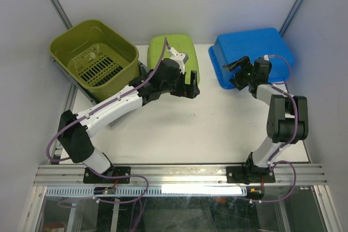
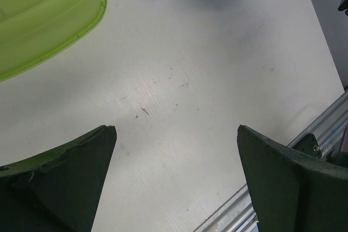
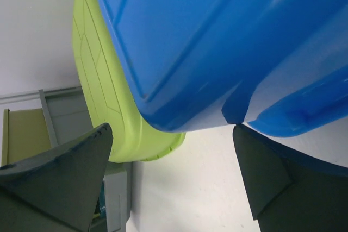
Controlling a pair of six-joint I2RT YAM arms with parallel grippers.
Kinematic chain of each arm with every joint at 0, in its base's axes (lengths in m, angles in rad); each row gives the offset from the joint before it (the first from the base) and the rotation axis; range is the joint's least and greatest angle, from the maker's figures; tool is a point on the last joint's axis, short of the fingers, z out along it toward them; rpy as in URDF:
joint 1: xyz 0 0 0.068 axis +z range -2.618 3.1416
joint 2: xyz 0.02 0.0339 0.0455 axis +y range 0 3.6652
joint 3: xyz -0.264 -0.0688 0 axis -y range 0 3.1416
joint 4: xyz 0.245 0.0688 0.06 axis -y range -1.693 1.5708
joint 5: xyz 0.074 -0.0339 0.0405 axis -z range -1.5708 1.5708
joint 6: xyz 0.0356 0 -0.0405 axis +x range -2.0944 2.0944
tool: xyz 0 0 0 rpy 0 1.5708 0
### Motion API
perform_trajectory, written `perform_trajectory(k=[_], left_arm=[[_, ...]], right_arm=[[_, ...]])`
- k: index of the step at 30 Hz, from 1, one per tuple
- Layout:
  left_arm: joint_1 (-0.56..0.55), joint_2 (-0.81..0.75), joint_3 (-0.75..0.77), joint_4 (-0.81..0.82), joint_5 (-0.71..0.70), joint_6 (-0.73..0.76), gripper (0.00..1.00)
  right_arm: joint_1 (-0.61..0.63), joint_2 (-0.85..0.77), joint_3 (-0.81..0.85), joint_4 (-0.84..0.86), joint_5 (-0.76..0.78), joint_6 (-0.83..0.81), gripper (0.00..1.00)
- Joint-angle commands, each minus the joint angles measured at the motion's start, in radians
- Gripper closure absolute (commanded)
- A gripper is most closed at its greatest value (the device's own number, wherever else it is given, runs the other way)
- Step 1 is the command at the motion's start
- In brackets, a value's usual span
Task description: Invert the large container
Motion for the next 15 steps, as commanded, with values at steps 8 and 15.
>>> perform_trajectory(k=[8, 15], left_arm=[[0.005, 0.088, 0.125, -0.008, -0.088, 0.022, 0.01], [0.108, 0.255, 0.324, -0.083, -0.012, 0.031, 0.01]], right_arm=[[-0.008, -0.116, -0.040, 0.080, 0.011, 0.001, 0.04], [-0.015, -0.125, -0.091, 0.092, 0.011, 0.001, 0.04]])
